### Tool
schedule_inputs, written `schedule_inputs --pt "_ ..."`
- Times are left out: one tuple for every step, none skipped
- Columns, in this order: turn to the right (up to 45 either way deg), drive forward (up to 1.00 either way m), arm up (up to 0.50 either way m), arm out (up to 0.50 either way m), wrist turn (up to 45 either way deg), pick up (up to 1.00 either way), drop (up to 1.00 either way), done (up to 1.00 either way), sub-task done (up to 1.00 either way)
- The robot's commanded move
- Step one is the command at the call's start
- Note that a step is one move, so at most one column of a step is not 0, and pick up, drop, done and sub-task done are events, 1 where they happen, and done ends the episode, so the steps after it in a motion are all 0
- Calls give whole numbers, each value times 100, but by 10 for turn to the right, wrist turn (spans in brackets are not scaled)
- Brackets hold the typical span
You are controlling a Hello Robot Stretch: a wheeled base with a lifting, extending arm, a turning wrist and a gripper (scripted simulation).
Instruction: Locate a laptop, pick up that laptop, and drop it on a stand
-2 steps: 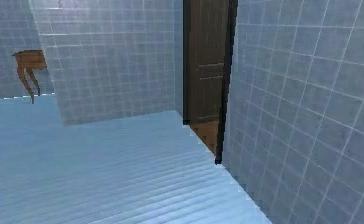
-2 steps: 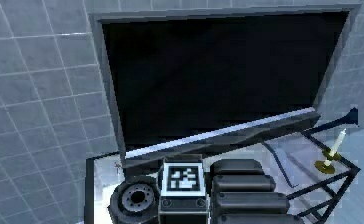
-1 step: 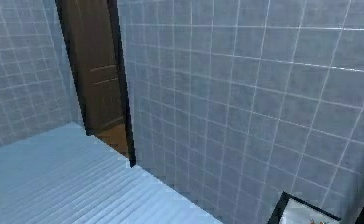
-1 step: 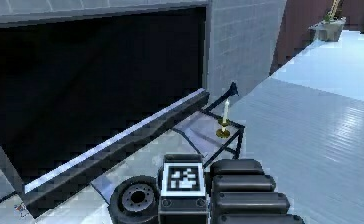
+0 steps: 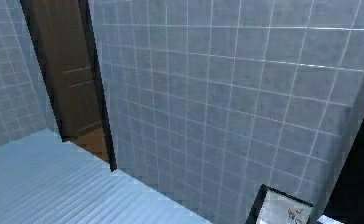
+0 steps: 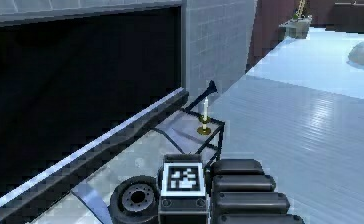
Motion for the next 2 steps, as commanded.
schedule_inputs --pt "30 0 0 0 0 0 0 0 0" --pt "450 0 0 0 0 0 0 0 0"
